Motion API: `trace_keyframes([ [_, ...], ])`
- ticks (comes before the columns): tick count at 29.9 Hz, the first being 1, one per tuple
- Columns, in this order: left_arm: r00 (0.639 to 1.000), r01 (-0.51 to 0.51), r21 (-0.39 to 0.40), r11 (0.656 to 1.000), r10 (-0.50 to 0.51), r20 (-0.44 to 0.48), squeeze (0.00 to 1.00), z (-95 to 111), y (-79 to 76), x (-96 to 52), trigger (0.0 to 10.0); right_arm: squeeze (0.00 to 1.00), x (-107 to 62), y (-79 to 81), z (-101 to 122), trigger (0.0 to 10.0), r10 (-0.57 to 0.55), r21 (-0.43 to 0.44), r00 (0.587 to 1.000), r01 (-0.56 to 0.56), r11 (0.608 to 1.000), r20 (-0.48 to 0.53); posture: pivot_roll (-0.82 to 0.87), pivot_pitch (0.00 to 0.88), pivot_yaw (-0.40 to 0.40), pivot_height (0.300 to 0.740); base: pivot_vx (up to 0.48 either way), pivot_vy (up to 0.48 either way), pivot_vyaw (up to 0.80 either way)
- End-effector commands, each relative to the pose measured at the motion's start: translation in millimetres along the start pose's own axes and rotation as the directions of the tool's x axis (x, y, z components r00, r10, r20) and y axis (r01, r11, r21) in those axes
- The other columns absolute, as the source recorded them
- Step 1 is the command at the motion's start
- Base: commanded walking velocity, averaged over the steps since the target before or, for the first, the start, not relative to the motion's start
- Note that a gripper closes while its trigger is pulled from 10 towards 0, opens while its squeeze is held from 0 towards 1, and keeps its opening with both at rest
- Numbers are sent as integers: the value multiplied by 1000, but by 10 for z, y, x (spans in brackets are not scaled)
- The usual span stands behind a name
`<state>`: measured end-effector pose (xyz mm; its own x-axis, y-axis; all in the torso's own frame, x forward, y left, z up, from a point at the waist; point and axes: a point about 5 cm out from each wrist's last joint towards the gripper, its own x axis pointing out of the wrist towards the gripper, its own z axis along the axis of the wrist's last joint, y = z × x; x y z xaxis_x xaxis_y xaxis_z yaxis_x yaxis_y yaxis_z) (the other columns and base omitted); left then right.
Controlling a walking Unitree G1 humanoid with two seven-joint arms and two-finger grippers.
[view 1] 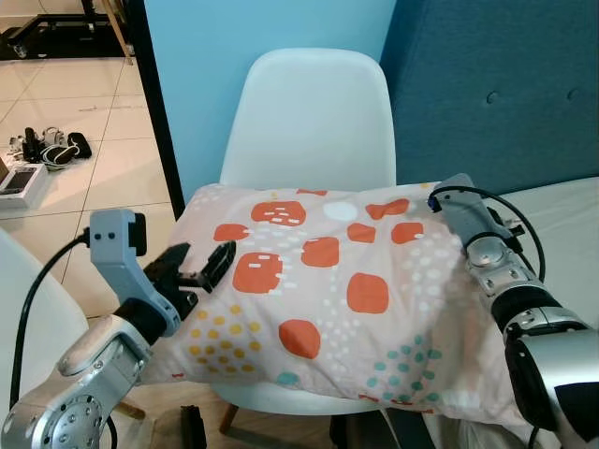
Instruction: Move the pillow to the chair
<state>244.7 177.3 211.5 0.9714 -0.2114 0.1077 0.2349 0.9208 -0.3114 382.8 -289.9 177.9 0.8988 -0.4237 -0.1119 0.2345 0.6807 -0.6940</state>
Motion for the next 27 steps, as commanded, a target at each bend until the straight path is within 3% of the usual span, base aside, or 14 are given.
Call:
trace_keyframes([
  [1,992,-124,70,990,124,15,0,-3,130,34,10000,353,27,-203,-36,10000,-29,49,999,30,998,-18,89,53,-129,541,0,0,0],
  [3,987,-160,92,983,158,25,0,3,164,42,10000,353,32,-244,-33,10000,-25,53,1000,25,998,-12,89,53,-129,541,0,0,0],
  [4,979,-203,121,972,200,33,0,8,205,48,10000,0,33,-261,-49,10000,6,-1,1000,-6,1000,-10,86,51,-129,541,0,0,0],
  [5,974,-228,137,964,224,39,0,12,229,52,10000,0,33,-266,-63,10000,28,-43,1000,-28,999,-11,86,51,-129,541,0,0,0],
  [7,968,-249,174,953,246,42,0,15,253,58,10000,0,32,-271,-93,10000,63,-33,998,-64,997,-29,85,43,-132,541,0,0,0],
  [10,952,-305,232,924,300,57,0,27,322,63,10000,0,12,-215,-194,10000,255,37,960,-252,967,-113,77,36,-131,541,0,0,0],
  [14,941,-339,243,909,331,75,0,47,363,63,10000,0,-1,-202,-174,10000,371,109,923,-360,926,-105,71,30,-131,541,0,0,0],
  [15,926,-376,254,891,364,98,0,67,408,62,10000,0,-23,-168,-63,10000,517,246,856,-497,832,-19,64,27,-131,541,0,0,0],
  [16,921,-390,262,883,375,107,0,71,428,71,10000,0,-50,-156,26,10000,609,312,791,-595,741,62,55,21,-130,541,0,0,0],
  [17,921,-390,262,883,375,107,0,71,428,71,10000,0,-50,-156,26,10000,609,312,791,-595,741,62,55,21,-130,541,0,0,0],
  [18,917,-398,267,878,382,112,0,73,440,78,10000,0,-72,-153,85,10000,660,341,742,-655,674,120,55,21,-130,541,0,0,0],
  [19,916,-400,270,876,383,115,0,67,441,92,10000,667,-86,-160,102,10000,684,346,713,-687,639,151,45,17,-131,541,0,0,0],
  [20,917,-400,276,874,382,117,0,61,433,110,10000,1000,-90,-189,92,10000,688,361,707,-692,625,162,43,10,-132,541,0,0,0],
  [27,919,-394,289,873,375,118,0,26,410,146,10000,1000,-82,-373,16,10000,664,367,735,-660,656,135,38,0,-128,541,0,0,0],
])
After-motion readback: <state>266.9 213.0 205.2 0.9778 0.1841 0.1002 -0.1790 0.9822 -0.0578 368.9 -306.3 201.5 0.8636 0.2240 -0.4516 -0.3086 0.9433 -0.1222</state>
